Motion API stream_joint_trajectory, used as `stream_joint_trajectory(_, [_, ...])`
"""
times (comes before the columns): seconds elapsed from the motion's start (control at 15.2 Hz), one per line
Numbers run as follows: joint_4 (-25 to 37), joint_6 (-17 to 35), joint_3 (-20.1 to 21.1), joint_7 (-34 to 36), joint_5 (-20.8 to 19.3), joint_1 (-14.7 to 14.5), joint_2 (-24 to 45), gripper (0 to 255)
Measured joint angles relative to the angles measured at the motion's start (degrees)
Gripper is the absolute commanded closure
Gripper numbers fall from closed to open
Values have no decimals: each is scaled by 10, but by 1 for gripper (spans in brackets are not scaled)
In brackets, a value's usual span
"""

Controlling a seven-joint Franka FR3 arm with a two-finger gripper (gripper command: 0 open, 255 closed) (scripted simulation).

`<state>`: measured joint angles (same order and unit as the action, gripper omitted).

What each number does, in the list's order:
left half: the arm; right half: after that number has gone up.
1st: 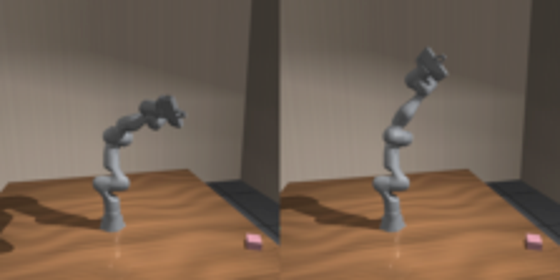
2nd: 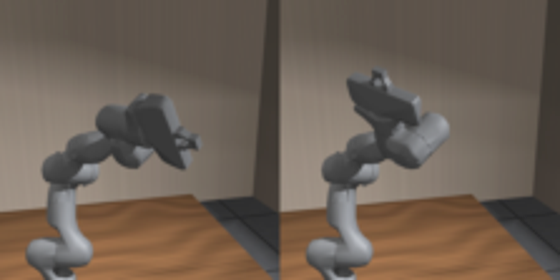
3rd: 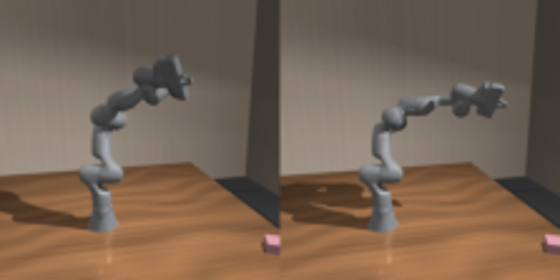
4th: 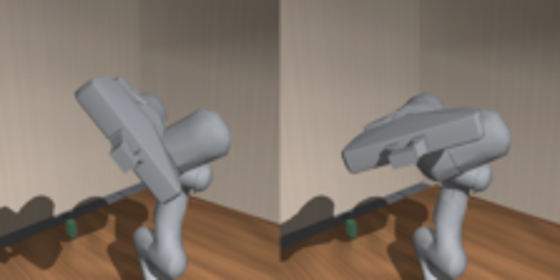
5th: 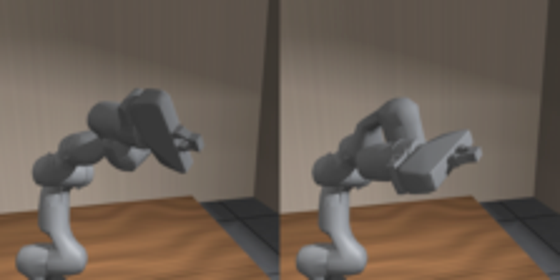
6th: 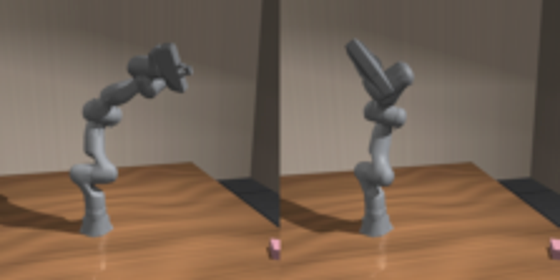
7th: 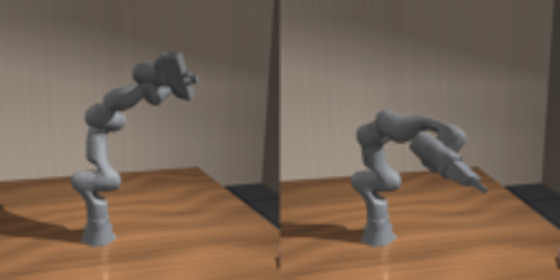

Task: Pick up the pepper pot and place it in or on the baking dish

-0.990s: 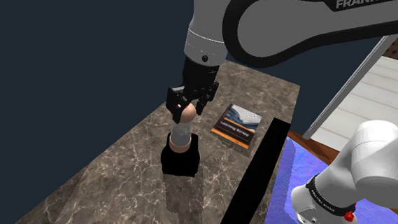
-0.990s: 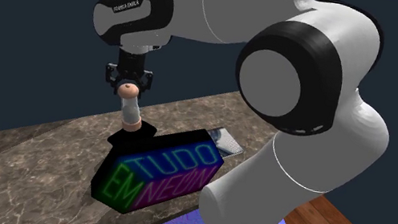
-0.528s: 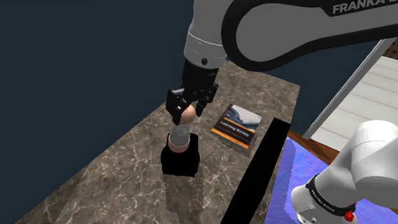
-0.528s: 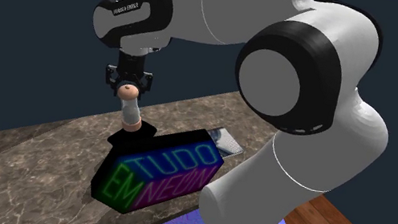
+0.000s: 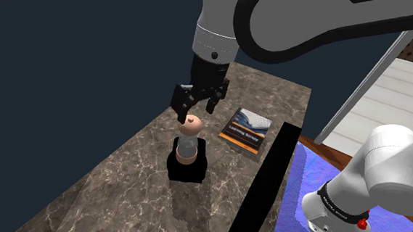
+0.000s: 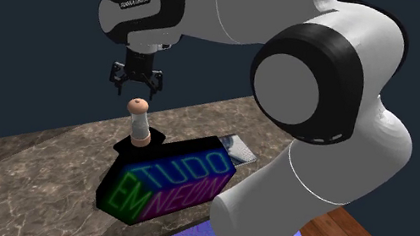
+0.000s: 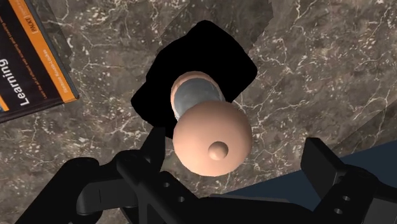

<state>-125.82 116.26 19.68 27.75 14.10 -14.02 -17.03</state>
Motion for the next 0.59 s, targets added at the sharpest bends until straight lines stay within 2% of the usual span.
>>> stream_joint_trajectory(0.26, [35,-47,-7,2,-2,2,-11,0])
stream_joint_trajectory(0.59, [37,-52,-8,1,-2,3,-13,0])
